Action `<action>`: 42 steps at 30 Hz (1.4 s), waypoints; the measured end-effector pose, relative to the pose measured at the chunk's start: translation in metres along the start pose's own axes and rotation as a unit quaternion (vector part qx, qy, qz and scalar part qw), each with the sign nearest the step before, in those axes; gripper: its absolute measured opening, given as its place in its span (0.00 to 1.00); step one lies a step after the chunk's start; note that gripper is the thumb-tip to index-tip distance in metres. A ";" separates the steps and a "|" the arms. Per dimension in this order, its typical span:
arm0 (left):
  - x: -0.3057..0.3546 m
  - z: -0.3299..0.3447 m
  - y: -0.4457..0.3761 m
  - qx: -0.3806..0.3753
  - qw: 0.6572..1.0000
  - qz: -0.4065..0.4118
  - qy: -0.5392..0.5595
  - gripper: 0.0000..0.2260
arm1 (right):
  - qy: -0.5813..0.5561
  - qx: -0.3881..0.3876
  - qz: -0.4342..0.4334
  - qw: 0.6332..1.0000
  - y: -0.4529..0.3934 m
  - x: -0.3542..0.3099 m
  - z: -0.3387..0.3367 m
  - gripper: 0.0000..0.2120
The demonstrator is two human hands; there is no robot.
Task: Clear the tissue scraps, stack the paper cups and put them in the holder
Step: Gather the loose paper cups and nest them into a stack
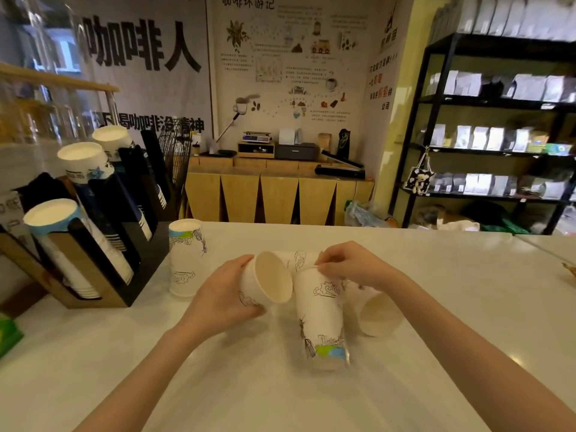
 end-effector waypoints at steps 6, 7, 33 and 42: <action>-0.023 -0.010 0.004 0.065 0.977 -0.096 0.179 0.35 | -0.070 0.023 -0.079 0.994 0.030 -0.058 -0.045 0.05; -0.026 -0.009 0.005 0.070 0.973 -0.106 0.193 0.34 | -0.080 0.053 -0.096 0.991 0.035 -0.069 -0.059 0.05; -0.029 0.009 0.017 0.119 0.943 -0.145 0.276 0.34 | -0.024 0.109 -0.231 0.966 0.035 -0.099 0.039 0.06; 0.062 -0.050 0.010 0.203 0.977 0.061 -0.037 0.47 | -0.152 0.170 -0.143 0.963 0.031 -0.059 -0.018 0.15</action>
Point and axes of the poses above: each hand's wrist, its own y-axis away from the middle knuckle, its own z-axis out of the palm, x = y × z, the point moved 10 cm from there along -y, towards the middle knuckle, and after that the axes turned 11 degrees about z, right-handed, at the moved point
